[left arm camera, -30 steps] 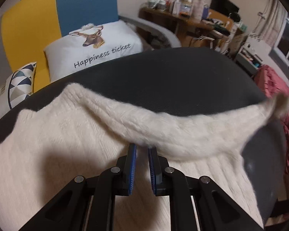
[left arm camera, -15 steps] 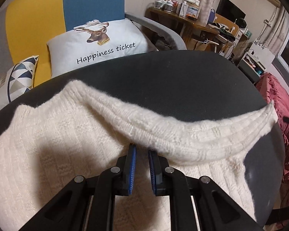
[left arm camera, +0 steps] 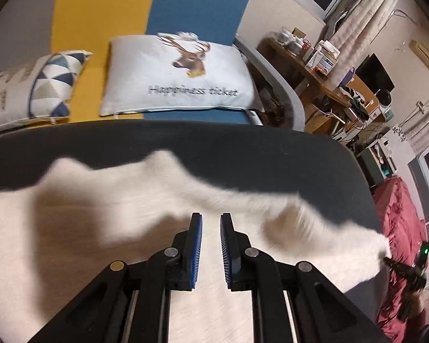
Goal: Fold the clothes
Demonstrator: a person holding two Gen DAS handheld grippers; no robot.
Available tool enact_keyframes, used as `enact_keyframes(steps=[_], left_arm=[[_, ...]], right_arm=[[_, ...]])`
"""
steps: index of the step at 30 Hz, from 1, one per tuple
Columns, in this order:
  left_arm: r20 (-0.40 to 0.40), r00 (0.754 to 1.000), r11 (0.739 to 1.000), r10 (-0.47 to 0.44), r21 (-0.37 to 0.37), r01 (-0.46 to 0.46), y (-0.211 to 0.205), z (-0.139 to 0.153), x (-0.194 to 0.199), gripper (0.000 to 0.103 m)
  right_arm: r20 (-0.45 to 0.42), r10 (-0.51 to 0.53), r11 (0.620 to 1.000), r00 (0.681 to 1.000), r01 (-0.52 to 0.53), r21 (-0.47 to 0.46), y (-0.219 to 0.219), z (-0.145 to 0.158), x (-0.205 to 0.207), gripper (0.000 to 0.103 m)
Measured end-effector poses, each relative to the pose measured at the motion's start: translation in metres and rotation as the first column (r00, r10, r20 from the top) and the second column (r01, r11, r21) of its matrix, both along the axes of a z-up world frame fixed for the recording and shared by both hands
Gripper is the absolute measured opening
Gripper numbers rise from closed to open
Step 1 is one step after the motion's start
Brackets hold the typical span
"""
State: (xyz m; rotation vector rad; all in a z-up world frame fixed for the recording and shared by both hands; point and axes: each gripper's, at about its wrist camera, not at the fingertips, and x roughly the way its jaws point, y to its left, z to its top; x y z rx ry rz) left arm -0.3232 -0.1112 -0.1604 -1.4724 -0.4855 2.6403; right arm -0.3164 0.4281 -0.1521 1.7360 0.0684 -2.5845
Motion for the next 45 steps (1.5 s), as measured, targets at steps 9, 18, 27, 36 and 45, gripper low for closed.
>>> enact_keyframes(steps=[9,18,27,36,45], left_arm=[[-0.030,0.999,0.989,-0.012,-0.149,0.007,-0.015,-0.009,0.021,0.012],[-0.055,0.983,0.972,-0.176,-0.171,0.164,0.028,-0.014,-0.017,0.012],[0.011,0.981,0.954,-0.196,-0.228,0.193,0.057,-0.029,-0.040,0.010],[0.011,0.956,0.934,-0.293,-0.209,0.289,0.121,-0.033,-0.072,0.010],[-0.017,0.959,0.936,-0.282,-0.223,0.272,0.153,-0.026,-0.074,0.010]], right_arm=[[-0.137,0.256,0.966,0.957,-0.258,0.002,-0.111,0.049,-0.002,0.008],[-0.224,0.544,0.757,0.808,-0.588,-0.284,-0.338,0.042,-0.050,0.008],[-0.181,0.424,0.831,0.887,-0.460,-0.312,-0.324,0.017,-0.043,0.000],[-0.184,0.287,0.880,0.940,-0.335,-0.336,-0.290,0.008,-0.028,0.005],[-0.173,0.206,0.903,0.963,-0.255,-0.346,-0.253,-0.015,-0.006,0.001]])
